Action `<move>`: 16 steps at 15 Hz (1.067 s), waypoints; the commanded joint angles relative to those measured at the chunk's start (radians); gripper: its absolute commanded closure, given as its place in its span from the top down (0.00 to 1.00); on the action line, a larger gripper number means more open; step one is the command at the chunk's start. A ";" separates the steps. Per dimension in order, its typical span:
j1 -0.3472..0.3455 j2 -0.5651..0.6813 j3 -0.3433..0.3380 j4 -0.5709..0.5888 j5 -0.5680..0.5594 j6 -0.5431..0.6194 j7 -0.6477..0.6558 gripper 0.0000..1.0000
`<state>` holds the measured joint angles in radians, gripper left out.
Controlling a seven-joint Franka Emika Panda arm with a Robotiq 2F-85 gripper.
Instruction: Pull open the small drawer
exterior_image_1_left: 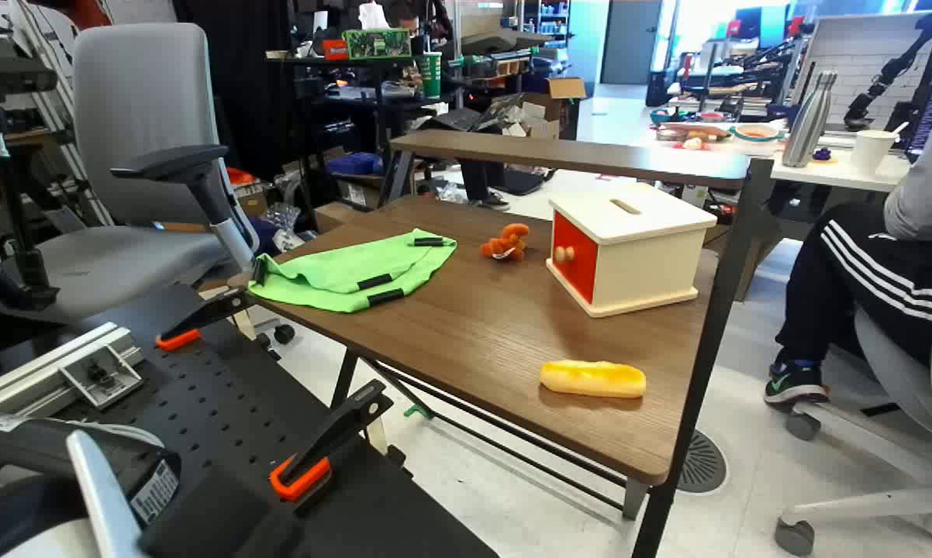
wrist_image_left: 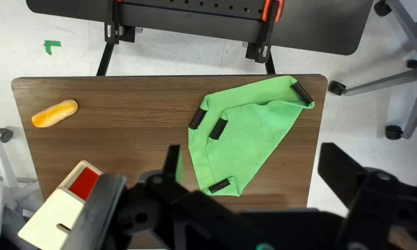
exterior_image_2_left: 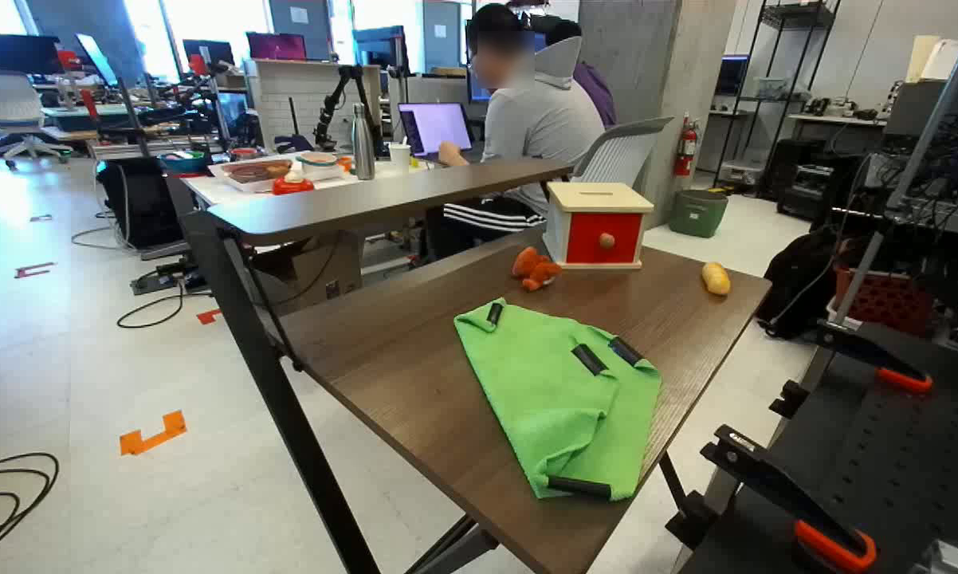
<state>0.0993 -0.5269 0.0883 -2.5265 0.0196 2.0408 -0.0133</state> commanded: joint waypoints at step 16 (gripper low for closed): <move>-0.113 0.175 0.060 -0.049 -0.123 0.536 0.269 1.00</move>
<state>0.0504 -0.4443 0.1181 -2.5852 -0.0400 2.4280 0.1634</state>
